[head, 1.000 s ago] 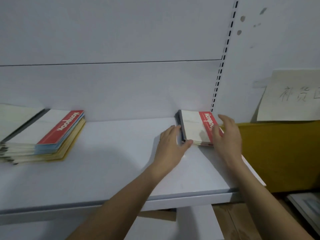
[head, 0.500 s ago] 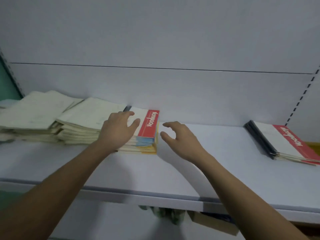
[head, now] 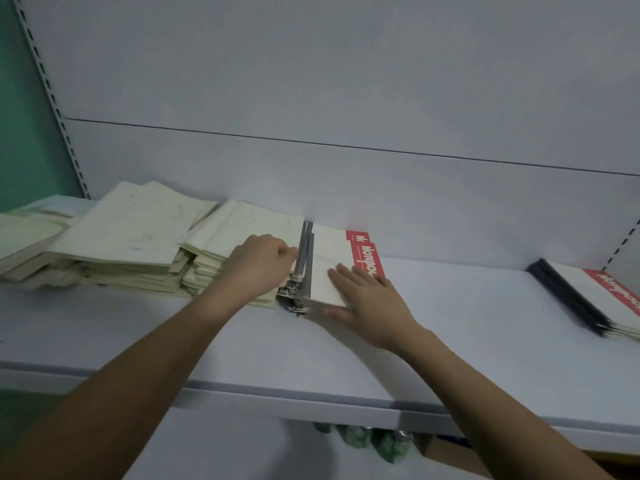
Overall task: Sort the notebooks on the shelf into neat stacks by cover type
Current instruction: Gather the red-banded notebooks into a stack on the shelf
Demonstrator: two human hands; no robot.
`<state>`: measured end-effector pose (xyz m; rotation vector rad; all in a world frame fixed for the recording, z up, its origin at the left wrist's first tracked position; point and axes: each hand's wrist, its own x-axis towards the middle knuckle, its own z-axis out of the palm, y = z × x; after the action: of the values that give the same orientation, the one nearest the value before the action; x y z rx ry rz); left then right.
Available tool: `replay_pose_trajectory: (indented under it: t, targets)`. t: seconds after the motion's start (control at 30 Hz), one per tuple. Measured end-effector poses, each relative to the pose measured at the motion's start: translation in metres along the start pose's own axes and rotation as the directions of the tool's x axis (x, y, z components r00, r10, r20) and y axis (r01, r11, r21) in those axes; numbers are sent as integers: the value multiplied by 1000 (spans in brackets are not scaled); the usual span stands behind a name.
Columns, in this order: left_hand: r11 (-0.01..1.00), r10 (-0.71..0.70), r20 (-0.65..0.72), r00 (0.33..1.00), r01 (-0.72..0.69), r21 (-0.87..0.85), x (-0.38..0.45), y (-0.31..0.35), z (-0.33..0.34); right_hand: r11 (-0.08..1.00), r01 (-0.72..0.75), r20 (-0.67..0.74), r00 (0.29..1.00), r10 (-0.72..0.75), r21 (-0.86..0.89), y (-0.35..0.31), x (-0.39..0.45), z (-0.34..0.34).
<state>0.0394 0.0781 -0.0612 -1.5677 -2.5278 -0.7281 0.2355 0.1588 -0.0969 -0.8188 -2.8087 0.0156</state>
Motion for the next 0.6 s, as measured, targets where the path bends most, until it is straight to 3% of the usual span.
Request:
replay_pose_trajectory:
  t: [0.07, 0.13, 0.2, 0.23, 0.3, 0.33, 0.37, 0.4, 0.47, 0.6]
  targets:
    - [998, -9, -23, 1000, 7, -65, 3, 3, -1, 1000, -15, 9, 1000, 15, 5, 5, -10, -7]
    - [983, -46, -5, 999, 45, -176, 5, 14, -7, 976, -112, 9, 994, 113, 188, 7, -6, -20]
    - [901, -108, 132, 985, 153, -405, 6, 31, -17, 892, -155, -119, 967, 225, 425, 2, 2, -35]
    - [776, -121, 284, 951, 269, -571, 6, 38, -23, 863, -131, -186, 950, 250, 488, -1, 7, -45]
    - [356, -20, 528, 849, 499, -790, 8, 49, -35, 851, -32, -262, 945, 196, 525, -11, 14, -58]
    - [176, 19, 554, 833, 542, -822, 10, 52, -41, 866, 27, -277, 952, 131, 500, -17, 16, -63]
    - [61, 13, 549, 835, 548, -834, 12, 52, -45, 899, 81, -294, 954, 54, 429, -21, 19, -64]
    - [20, -24, 536, 844, 537, -843, 13, 52, -48, 936, 128, -300, 954, -25, 327, -24, 24, -65]
    - [64, -132, 497, 858, 508, -859, 13, 49, -51, 962, 165, -237, 965, -113, 215, -24, 33, -59]
    - [155, -271, 363, 891, 413, -898, 12, 27, -58, 942, -22, -33, 999, 35, 334, -1, 50, -39]
